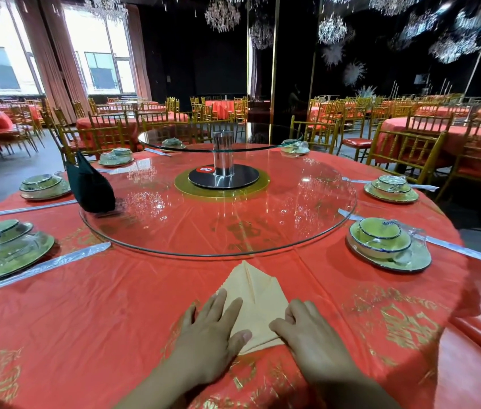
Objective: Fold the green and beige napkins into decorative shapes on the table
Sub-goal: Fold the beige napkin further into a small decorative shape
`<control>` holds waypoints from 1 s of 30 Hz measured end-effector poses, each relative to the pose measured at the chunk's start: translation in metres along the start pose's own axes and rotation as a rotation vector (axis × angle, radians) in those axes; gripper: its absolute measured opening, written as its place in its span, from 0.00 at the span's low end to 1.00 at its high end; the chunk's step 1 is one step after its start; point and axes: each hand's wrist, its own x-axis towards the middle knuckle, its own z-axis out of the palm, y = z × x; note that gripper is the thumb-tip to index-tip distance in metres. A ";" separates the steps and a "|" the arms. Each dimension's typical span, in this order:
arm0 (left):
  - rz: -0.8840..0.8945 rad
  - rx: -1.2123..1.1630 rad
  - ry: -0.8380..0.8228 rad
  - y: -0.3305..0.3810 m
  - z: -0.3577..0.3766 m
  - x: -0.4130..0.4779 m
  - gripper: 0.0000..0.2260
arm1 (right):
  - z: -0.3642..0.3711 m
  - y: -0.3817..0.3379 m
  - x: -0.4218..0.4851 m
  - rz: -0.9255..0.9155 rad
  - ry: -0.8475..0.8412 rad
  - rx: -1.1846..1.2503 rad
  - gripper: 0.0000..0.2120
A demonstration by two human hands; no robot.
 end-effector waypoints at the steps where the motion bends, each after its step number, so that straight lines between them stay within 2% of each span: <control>1: 0.006 -0.010 0.003 0.000 -0.004 0.001 0.58 | 0.001 -0.002 -0.001 0.000 0.005 0.006 0.20; 4: 0.128 -0.030 0.079 0.012 -0.013 0.010 0.45 | 0.005 -0.005 0.002 0.029 0.054 0.011 0.21; 5: 0.191 -0.050 0.088 0.017 -0.014 0.014 0.45 | 0.006 -0.006 0.003 0.030 0.064 0.040 0.20; 8: 0.292 -0.016 0.011 0.024 -0.008 0.025 0.47 | 0.010 -0.003 0.001 0.046 0.129 0.092 0.05; 10: 0.296 0.002 -0.012 0.021 -0.001 0.029 0.47 | 0.000 0.005 -0.003 0.044 0.093 0.193 0.17; 13: 0.270 0.026 -0.019 0.021 0.002 0.028 0.41 | -0.021 0.013 0.012 0.049 0.063 0.287 0.17; 15: 0.238 -0.019 -0.038 0.023 -0.002 0.029 0.30 | -0.020 0.010 0.030 0.052 0.088 0.284 0.17; 17: 0.166 -0.134 0.003 0.019 -0.002 0.027 0.27 | -0.008 0.001 0.041 0.021 0.064 0.229 0.26; 19: 0.022 -0.111 0.084 0.013 0.006 0.025 0.28 | 0.012 -0.006 0.042 0.024 0.025 0.211 0.39; 20: -0.050 -0.058 0.111 0.012 0.009 0.023 0.32 | 0.018 -0.005 0.042 0.045 0.052 0.192 0.45; 21: -0.084 -0.026 0.141 0.013 0.012 0.022 0.40 | 0.020 -0.002 0.042 0.059 0.059 0.115 0.46; 23: -0.083 0.010 0.122 0.012 0.016 0.022 0.51 | 0.024 -0.001 0.043 0.121 0.012 0.089 0.40; 26: -0.084 0.048 0.083 0.012 0.017 0.026 0.59 | 0.039 -0.003 0.042 0.083 -0.057 0.123 0.36; 30: -0.064 0.057 0.089 0.012 0.017 0.025 0.60 | 0.039 -0.005 0.039 0.083 -0.126 0.121 0.36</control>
